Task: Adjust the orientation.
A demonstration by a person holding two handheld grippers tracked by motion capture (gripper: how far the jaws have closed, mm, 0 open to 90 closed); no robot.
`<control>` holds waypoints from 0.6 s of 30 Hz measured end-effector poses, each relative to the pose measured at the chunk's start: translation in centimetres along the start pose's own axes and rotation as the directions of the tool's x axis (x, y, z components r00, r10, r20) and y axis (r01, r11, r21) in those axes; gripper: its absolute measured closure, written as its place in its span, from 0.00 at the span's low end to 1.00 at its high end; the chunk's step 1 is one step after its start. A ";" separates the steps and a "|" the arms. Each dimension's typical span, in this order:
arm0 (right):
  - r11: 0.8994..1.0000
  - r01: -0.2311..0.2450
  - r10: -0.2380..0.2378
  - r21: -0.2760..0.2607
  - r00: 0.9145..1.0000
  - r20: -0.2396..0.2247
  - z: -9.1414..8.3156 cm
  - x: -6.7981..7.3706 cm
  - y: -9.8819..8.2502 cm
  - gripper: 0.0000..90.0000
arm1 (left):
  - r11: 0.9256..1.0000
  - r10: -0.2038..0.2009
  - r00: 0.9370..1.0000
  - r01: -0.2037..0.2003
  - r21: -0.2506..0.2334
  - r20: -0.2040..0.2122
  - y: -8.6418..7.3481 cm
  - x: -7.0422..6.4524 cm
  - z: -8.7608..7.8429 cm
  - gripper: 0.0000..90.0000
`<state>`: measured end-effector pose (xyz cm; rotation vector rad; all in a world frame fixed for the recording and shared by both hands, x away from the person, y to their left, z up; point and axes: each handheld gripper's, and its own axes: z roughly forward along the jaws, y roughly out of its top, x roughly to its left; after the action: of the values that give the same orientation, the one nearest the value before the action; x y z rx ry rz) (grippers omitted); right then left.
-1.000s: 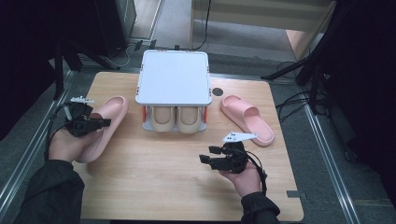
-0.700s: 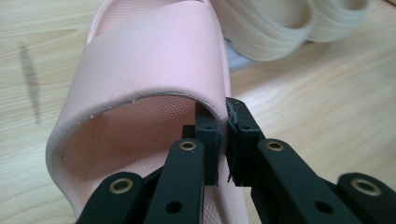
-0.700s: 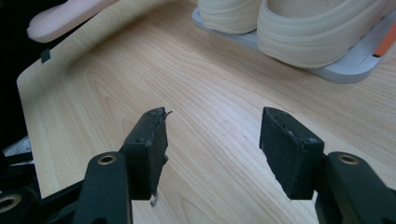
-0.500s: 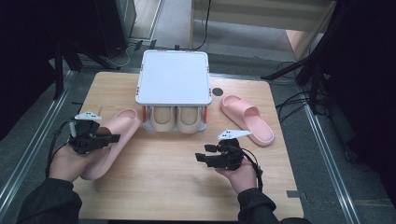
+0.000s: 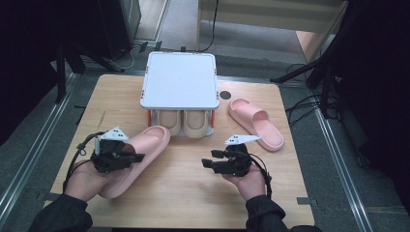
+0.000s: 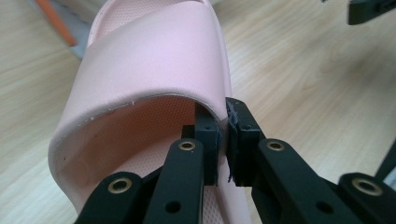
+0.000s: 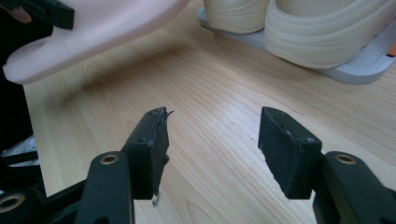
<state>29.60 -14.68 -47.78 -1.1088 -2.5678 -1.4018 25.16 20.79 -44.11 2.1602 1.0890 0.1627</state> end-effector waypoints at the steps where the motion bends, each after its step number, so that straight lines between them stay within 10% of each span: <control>1: 1.000 0.001 -0.001 0.001 1.000 0.000 0.0 0.0 0.0 0.48 | 1.000 0.004 1.000 -0.004 0.003 0.002 0.0 -0.2 0.3 0.93; 18: 0.999 0.035 -0.034 0.019 0.999 -0.010 0.9 0.9 -0.1 0.50 | 0.991 0.091 0.993 -0.098 0.096 0.076 0.2 -3.4 6.3 0.91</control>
<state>29.20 -13.52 -48.12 -1.0575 -2.5999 -1.3836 25.69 14.82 -48.00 2.2903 0.9730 0.0753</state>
